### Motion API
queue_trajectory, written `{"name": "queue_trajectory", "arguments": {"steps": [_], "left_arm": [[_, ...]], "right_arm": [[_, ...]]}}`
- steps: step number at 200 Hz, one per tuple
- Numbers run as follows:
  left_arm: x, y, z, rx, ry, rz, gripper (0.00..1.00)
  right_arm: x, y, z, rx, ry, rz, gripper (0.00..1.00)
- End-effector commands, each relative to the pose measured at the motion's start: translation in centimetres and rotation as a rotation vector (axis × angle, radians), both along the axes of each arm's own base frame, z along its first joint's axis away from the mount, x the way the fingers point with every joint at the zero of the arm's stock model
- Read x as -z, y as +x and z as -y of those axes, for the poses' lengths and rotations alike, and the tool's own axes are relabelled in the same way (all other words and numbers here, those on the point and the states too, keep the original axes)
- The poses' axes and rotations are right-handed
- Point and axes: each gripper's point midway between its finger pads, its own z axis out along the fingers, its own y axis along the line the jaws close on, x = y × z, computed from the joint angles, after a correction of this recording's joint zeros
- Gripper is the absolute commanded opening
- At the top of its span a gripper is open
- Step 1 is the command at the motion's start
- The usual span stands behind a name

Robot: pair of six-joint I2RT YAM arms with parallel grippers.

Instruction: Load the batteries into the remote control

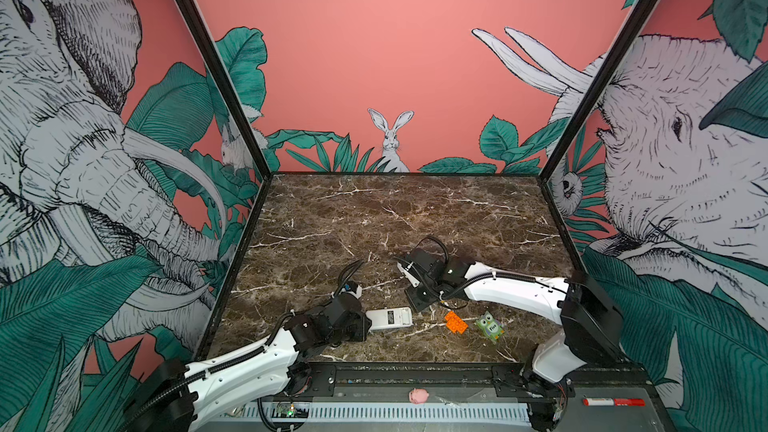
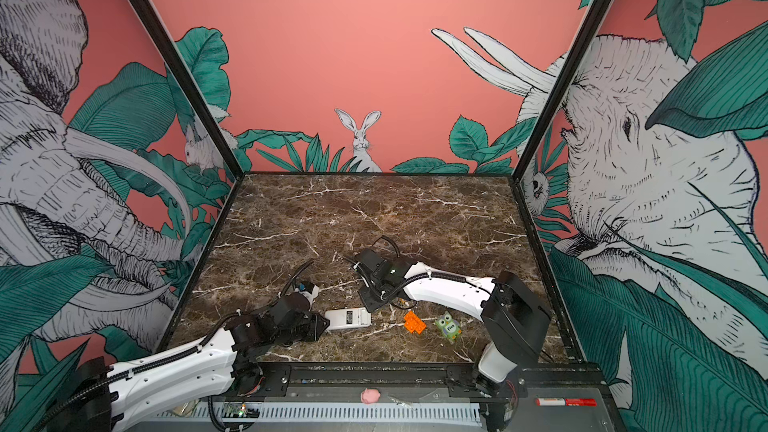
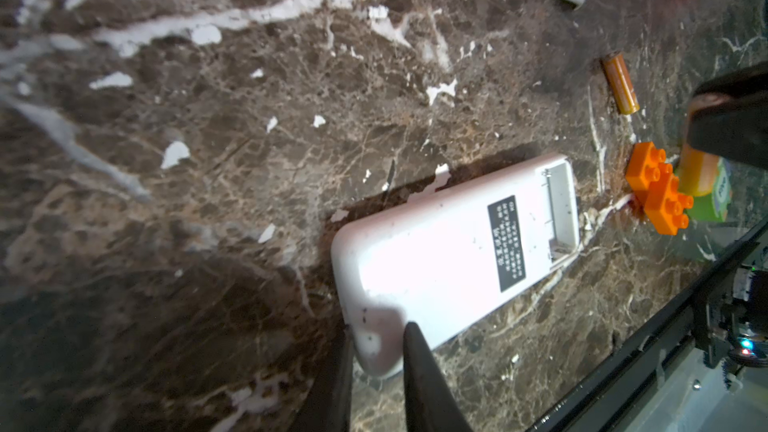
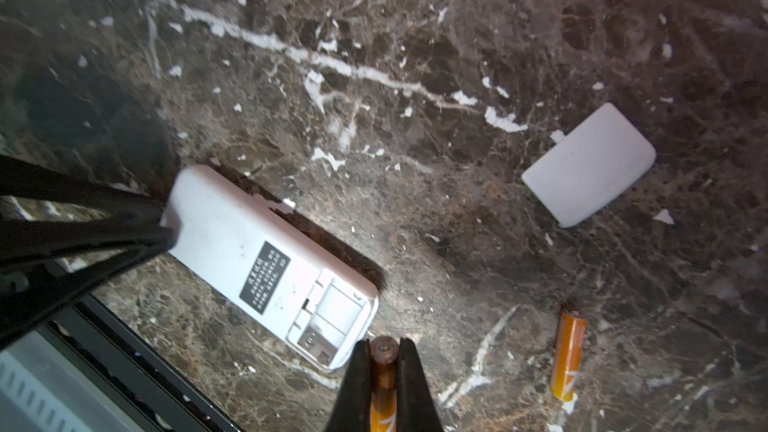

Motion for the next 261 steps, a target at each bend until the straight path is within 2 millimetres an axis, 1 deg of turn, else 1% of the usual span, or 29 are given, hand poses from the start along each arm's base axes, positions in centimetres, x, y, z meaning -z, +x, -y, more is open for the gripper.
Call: {"name": "queue_trajectory", "arguments": {"steps": [1,41,79,127,158,194,196,200,261], "left_arm": [[2.2,-1.3,-1.7,-0.008,0.066,-0.062,0.23],[2.3,-1.5,-1.7,-0.006,0.055,-0.064,0.22],[2.2,-1.5,-1.5,-0.002,0.046,-0.064,0.21],[2.4,-1.7,-1.7,-0.008,0.042,-0.071,0.21],[2.4,-1.7,-1.6,-0.005,0.040,-0.069,0.21],[2.3,-1.7,-1.6,-0.003,0.038,-0.069,0.21],[2.3,-1.7,-1.6,-0.002,0.037,-0.070,0.21],[2.3,-1.7,-1.5,-0.003,0.037,-0.069,0.21],[2.4,-1.8,-1.6,-0.001,0.035,-0.071,0.21]], "right_arm": [[-0.9,0.5,-1.5,0.083,0.107,0.011,0.00],[-0.2,0.1,-1.7,0.124,0.107,0.014,0.00],[0.3,0.1,-2.1,0.175,0.143,0.012,0.00],[1.0,-0.7,-2.3,0.235,0.180,0.011,0.00],[1.5,-1.2,-3.0,0.234,0.191,0.001,0.00],[1.4,-1.2,-3.4,0.234,0.204,0.010,0.00],[2.1,-1.2,-3.3,0.235,0.186,0.003,0.00],[2.3,-1.2,-3.3,0.236,0.180,0.001,0.00],[3.6,-1.2,-3.0,0.245,0.150,0.008,0.00]]}}
